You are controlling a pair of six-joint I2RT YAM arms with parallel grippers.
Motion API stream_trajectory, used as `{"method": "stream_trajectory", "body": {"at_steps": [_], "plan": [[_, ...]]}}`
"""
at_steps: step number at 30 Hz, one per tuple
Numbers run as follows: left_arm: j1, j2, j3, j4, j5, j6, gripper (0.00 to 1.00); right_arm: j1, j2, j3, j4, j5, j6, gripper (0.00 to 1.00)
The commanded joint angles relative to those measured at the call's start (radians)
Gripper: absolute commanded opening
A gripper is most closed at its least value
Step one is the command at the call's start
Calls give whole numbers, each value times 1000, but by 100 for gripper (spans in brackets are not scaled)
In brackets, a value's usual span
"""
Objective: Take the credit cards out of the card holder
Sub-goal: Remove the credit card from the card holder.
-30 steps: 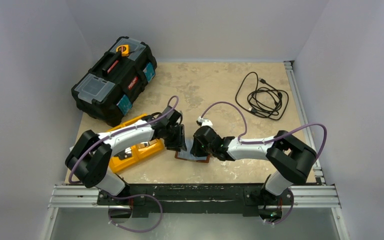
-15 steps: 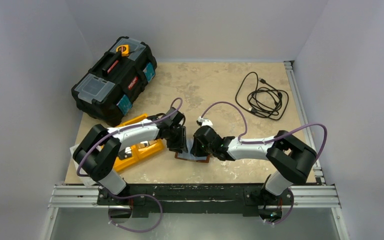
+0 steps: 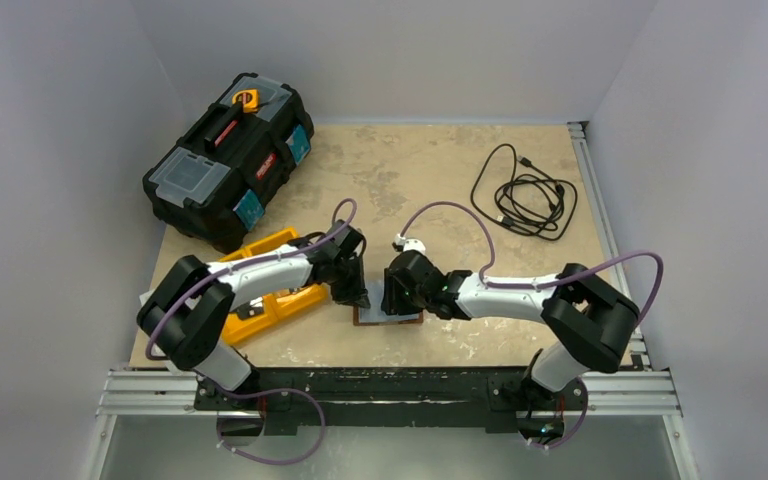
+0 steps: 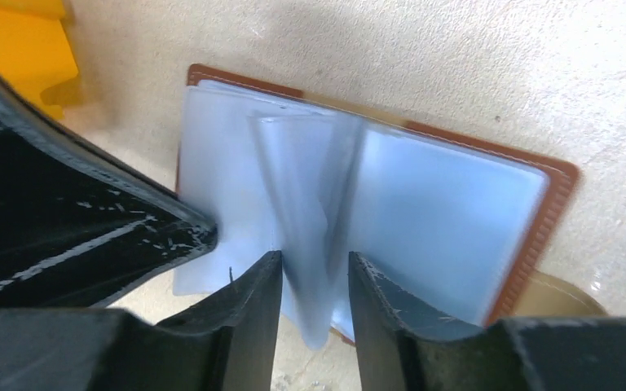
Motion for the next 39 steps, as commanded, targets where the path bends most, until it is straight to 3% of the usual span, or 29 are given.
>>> {"method": "stream_trajectory", "body": {"at_steps": [1,13,21,33,39], "plan": [[-8,-122,-41,-38,-67,-72,0,-2,-60,59,-130,27,-47,38],[-71,-123,25,-66,-95,-78,0,-11,-184,99,-232,81,-48,50],[-104,-23,157,-64,-78,-38,28,-24,-269,82,-306,142,-22,51],[-105,178,228,41,30,-43,44,-33,-356,36,-355,164,23,51],[-103,147,236,25,18,-31,50,-33,-332,53,-362,169,23,50]]}}
